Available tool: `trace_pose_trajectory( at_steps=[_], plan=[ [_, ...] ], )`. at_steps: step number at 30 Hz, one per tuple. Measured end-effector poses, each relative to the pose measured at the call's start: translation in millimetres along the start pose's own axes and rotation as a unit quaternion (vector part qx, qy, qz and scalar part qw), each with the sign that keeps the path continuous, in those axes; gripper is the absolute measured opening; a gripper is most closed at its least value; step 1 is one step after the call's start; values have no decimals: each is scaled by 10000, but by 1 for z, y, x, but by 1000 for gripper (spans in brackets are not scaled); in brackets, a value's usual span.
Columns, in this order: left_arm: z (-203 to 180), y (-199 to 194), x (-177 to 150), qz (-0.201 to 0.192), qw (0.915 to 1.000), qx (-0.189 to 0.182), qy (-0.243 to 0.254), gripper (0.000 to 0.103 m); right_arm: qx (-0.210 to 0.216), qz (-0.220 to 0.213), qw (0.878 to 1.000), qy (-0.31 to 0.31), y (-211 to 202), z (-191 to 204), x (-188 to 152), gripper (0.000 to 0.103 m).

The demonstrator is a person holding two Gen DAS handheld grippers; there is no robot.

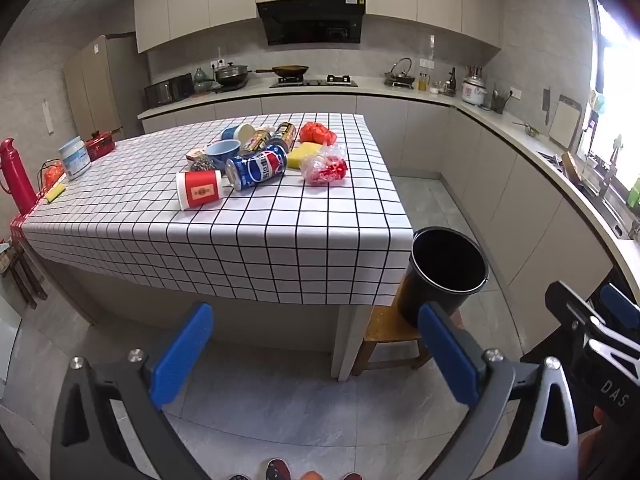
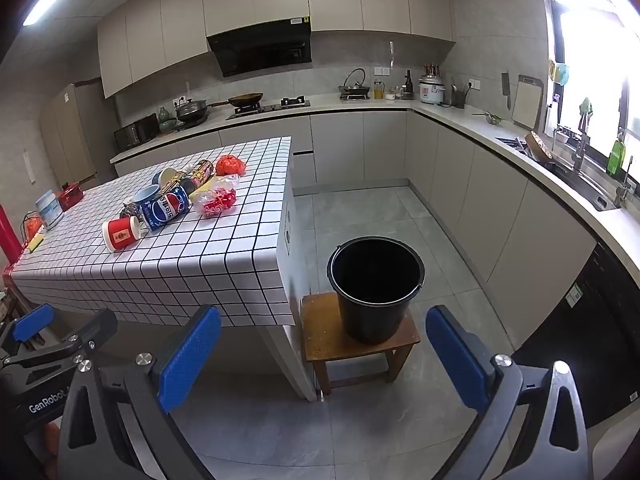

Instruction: Collect trash

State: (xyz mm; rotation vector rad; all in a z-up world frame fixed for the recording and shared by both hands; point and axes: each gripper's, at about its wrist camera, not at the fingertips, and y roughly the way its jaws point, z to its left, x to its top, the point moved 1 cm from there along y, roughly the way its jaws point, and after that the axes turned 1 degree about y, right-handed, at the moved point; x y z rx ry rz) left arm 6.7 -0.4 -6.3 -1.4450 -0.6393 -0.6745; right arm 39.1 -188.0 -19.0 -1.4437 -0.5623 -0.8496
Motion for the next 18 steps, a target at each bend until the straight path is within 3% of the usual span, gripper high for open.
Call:
trace_pose_trajectory(
  at_steps=[18],
  plan=[
    [0,-2,6,45,10000,-62,-31,103,3,-28,10000,-26,-1,1,4,103]
  ],
)
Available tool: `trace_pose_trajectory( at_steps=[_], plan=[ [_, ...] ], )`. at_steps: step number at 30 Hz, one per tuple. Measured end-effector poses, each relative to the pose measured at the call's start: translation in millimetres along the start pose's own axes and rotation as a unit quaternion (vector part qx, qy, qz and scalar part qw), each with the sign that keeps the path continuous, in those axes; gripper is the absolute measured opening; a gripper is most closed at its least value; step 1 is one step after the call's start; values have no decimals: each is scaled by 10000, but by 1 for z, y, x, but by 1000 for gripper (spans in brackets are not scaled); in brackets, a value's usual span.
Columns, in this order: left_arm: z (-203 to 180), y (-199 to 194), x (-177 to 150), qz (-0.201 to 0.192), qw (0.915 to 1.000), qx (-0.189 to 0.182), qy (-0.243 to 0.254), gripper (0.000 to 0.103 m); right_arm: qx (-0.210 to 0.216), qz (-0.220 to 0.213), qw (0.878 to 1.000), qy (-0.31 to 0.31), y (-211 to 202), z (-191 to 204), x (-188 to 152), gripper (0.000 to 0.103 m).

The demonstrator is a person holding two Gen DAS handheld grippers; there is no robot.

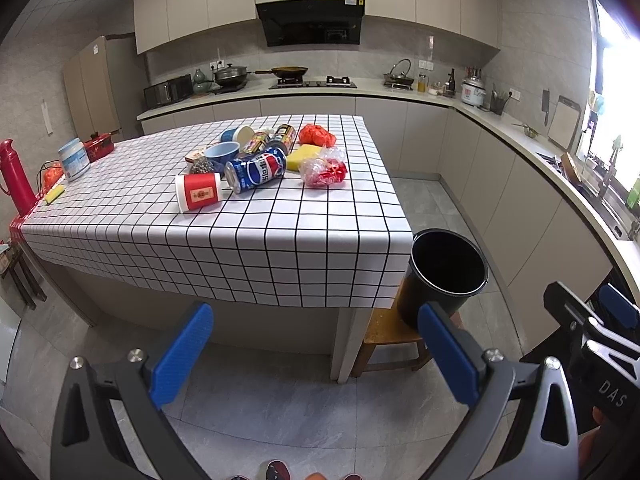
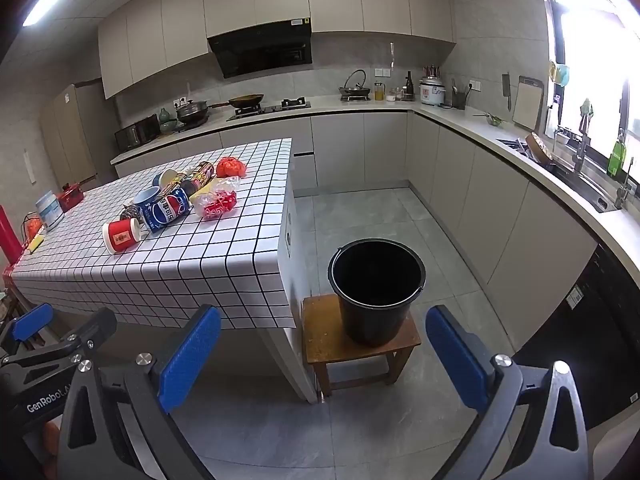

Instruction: Collect trash

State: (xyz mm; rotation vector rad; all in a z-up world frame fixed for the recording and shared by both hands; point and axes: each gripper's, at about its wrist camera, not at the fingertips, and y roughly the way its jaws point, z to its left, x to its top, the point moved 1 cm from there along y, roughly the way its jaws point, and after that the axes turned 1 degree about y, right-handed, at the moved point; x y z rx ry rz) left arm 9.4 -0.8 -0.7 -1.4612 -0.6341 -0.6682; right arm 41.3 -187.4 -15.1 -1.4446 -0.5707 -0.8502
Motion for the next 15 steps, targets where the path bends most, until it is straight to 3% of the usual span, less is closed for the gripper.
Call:
trace_pose_trajectory(
  at_steps=[15],
  plan=[
    [-2,0,0,-9,10000,-20,31,103,5,7,10000,29,3,-3,1,103]
  ],
)
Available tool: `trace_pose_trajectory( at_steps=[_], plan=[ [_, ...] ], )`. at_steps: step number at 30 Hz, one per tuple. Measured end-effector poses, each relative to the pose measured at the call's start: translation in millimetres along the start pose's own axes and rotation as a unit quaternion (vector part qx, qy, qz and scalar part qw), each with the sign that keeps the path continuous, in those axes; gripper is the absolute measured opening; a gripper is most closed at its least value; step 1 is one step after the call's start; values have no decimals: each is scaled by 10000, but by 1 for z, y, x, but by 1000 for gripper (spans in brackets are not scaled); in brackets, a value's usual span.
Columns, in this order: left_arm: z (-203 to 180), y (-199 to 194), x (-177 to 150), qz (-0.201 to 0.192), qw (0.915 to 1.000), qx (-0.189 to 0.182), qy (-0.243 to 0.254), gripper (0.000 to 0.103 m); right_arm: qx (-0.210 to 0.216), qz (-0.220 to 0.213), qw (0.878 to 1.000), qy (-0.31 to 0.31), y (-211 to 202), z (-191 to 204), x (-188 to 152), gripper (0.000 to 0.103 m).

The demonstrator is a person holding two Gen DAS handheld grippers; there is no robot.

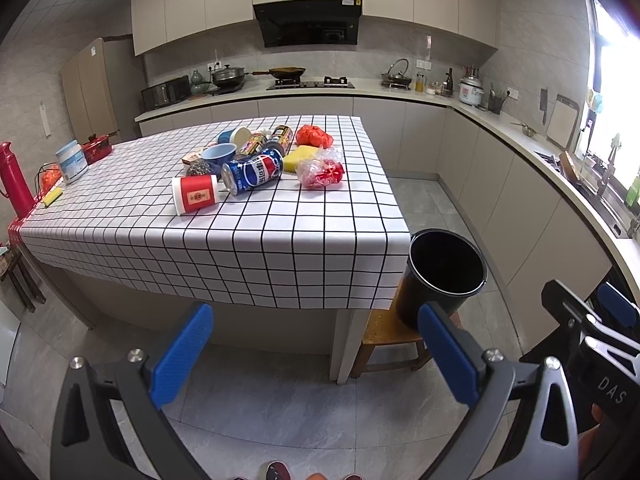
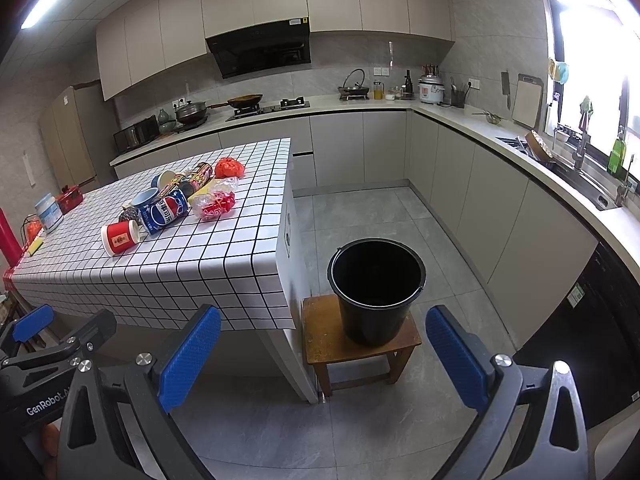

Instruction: Collect trash

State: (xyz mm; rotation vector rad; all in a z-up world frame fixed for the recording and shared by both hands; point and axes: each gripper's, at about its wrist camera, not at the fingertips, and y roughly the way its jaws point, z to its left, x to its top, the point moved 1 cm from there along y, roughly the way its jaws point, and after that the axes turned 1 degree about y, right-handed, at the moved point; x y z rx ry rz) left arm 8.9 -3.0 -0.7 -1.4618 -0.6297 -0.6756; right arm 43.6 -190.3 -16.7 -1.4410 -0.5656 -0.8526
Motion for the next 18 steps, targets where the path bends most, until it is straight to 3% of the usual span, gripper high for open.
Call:
trace_pose_trajectory(
  at_steps=[18],
  plan=[
    [0,0,0,4,10000,-20,5,103,16,31,10000,-6,6,1,-1,103]
  ],
)
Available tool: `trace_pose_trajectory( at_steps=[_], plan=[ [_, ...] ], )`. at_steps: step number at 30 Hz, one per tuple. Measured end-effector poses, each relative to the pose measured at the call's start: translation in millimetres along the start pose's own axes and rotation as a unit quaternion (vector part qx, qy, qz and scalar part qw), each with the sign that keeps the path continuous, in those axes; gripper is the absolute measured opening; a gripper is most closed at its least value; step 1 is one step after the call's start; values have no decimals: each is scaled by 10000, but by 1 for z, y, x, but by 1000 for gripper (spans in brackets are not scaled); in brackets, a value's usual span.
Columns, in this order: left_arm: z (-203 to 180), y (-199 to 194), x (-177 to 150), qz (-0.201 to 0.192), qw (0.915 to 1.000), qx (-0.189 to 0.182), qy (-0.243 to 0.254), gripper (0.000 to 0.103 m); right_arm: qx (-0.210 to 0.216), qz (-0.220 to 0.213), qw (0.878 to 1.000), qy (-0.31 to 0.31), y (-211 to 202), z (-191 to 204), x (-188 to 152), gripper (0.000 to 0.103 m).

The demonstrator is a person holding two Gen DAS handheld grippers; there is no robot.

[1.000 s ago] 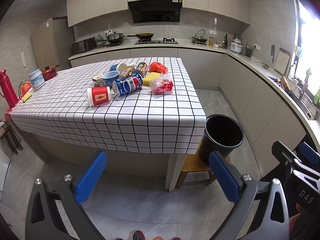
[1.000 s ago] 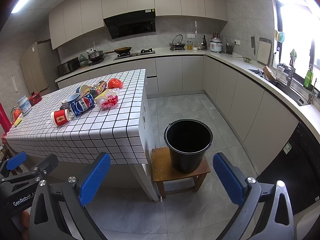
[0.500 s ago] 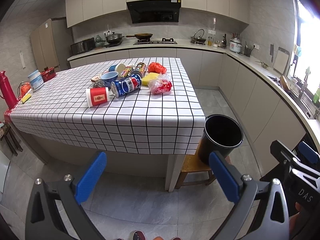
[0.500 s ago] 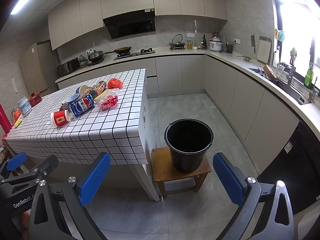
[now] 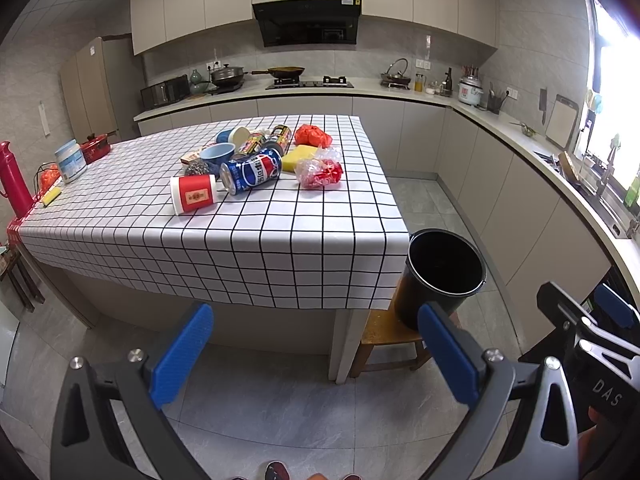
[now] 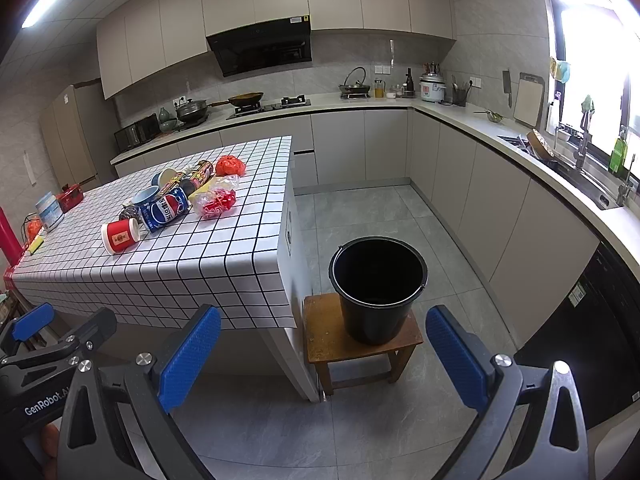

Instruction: Collect trash

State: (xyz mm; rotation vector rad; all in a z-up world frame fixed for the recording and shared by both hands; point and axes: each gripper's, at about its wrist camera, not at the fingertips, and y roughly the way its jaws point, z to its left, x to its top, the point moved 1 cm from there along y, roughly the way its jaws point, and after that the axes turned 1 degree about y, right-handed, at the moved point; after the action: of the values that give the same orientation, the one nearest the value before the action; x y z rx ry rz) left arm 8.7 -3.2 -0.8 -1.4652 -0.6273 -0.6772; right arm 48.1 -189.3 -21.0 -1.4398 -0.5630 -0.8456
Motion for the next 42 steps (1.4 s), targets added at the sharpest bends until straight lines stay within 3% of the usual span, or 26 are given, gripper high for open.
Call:
trace_pose_trajectory(
  at_steps=[26,42],
  plan=[
    [-3,4,2,21,10000,-34,10,103,-7,-34,10000,-16,4,0,2,103],
    [0,12,8,6,9998,154,-81,103,184,-41,9996,-187,19,4,12,103]
  ],
)
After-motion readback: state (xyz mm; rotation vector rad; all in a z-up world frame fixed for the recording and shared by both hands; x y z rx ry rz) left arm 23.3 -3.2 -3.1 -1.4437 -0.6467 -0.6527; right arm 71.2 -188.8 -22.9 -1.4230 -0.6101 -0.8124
